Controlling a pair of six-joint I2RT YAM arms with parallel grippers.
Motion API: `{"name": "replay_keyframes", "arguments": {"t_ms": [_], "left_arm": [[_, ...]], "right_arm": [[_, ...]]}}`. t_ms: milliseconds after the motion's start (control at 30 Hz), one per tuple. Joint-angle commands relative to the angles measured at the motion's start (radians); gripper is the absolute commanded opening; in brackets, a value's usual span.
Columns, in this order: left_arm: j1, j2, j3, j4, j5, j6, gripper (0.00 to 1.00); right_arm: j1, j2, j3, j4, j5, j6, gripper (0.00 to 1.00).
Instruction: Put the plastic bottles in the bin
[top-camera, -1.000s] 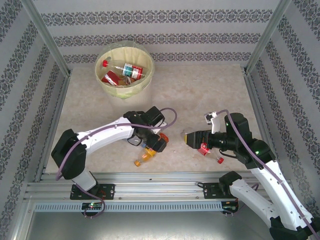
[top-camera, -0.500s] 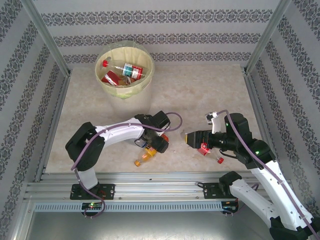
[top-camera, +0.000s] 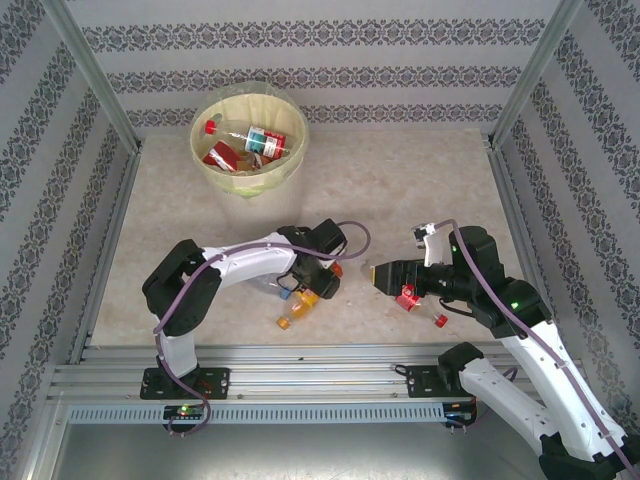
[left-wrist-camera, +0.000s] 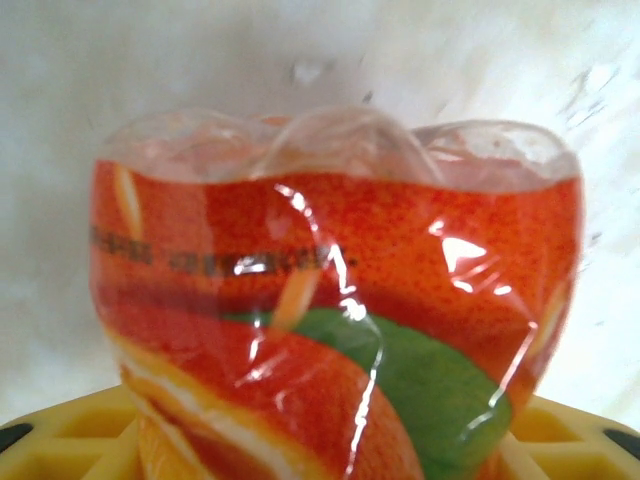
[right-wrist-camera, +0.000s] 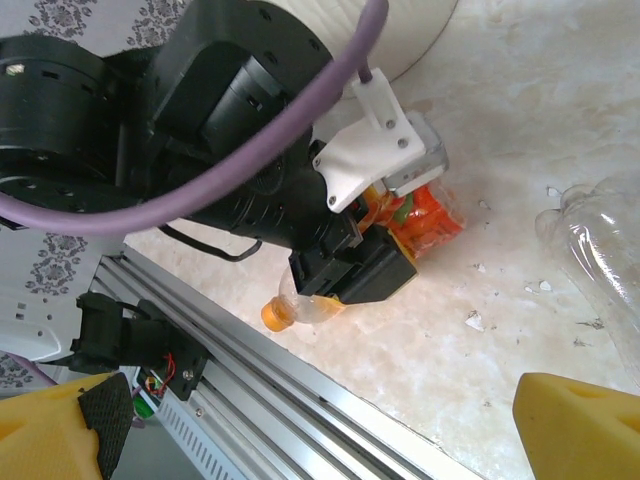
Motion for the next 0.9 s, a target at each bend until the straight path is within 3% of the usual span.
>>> {"name": "replay_keyframes", "arguments": {"t_ms": [0, 400, 700, 867], "left_arm": [[-0.010, -0.006, 0.076, -0.010, 0.037, -0.037, 0.56], [0.077, -0.101, 0.406, -0.087, 0.179, -0.203, 0.57], [0.231, -0.136, 0.690, -0.077, 0.221, -0.324, 0.57], [0.369, -0.138, 0.751, 0.091, 0.317, -0.492, 0.57]], "right_arm": [[-0.011, -0.008, 0.023, 0.014, 0.022, -0.014, 0.98], [-0.015, -0.068, 0.029, 0.188, 0.044, 0.076, 0.98], [-0.015, -0.091, 0.074, 0.228, 0.183, 0.074, 0.98], [-0.015, -0.082, 0.089, 0.231, 0.189, 0.072, 0.98]]}}
